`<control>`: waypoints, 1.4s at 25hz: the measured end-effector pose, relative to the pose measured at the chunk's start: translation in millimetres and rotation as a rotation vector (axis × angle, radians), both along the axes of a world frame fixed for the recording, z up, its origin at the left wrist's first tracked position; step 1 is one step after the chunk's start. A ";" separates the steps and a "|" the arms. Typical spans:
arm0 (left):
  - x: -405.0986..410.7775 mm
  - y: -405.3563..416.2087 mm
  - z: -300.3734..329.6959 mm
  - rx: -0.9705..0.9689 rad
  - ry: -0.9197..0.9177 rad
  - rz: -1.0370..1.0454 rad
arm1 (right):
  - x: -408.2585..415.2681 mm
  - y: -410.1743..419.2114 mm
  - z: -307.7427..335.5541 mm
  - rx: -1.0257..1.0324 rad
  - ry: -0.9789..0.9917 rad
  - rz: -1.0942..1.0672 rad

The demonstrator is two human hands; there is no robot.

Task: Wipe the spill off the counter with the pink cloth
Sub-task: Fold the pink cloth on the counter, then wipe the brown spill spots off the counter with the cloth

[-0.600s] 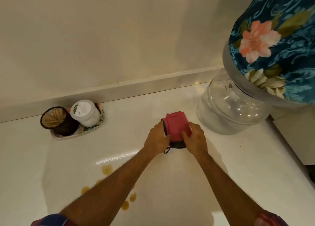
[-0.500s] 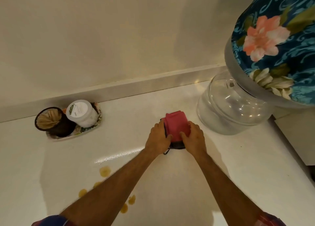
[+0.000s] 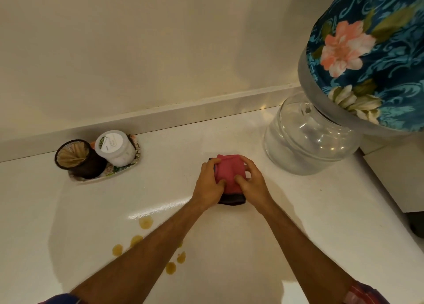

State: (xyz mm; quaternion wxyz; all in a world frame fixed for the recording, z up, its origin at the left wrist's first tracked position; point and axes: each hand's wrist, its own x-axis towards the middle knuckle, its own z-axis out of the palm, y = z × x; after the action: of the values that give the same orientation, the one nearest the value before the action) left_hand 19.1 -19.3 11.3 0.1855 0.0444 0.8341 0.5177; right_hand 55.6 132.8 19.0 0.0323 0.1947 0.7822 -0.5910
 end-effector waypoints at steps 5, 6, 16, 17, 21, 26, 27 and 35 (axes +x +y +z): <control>51.3 -42.8 35.2 0.059 0.069 0.062 | 45.4 -37.2 35.7 -0.188 0.033 0.076; 63.1 -52.2 40.7 0.063 0.085 0.073 | 55.6 -45.6 40.2 -0.238 0.029 0.086; 177.4 -120.4 23.9 0.006 0.023 0.054 | 153.0 -104.9 8.6 -0.148 0.002 0.194; 185.5 -122.8 20.4 0.023 0.017 0.004 | 159.1 -104.7 1.8 0.005 0.004 0.186; 212.5 -145.9 7.0 0.021 0.035 -0.054 | 181.5 -112.2 -12.9 0.675 0.051 0.153; 222.6 -236.3 -14.0 -0.290 0.180 0.062 | 178.7 -131.4 -39.5 1.073 0.412 0.575; 224.1 -259.2 -19.6 -0.359 0.219 0.097 | 174.4 -136.8 -43.6 1.113 0.353 0.658; 222.6 -364.3 -71.5 -0.794 0.286 0.036 | 134.6 -170.0 -57.6 1.032 0.069 0.437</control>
State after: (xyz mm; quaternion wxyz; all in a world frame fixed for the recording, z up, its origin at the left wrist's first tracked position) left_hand 241.6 -383.6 -60.1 0.0616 0.0264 0.9867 0.1480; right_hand 190.2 -37.2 -38.7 0.0288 -0.0007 0.9927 -0.1171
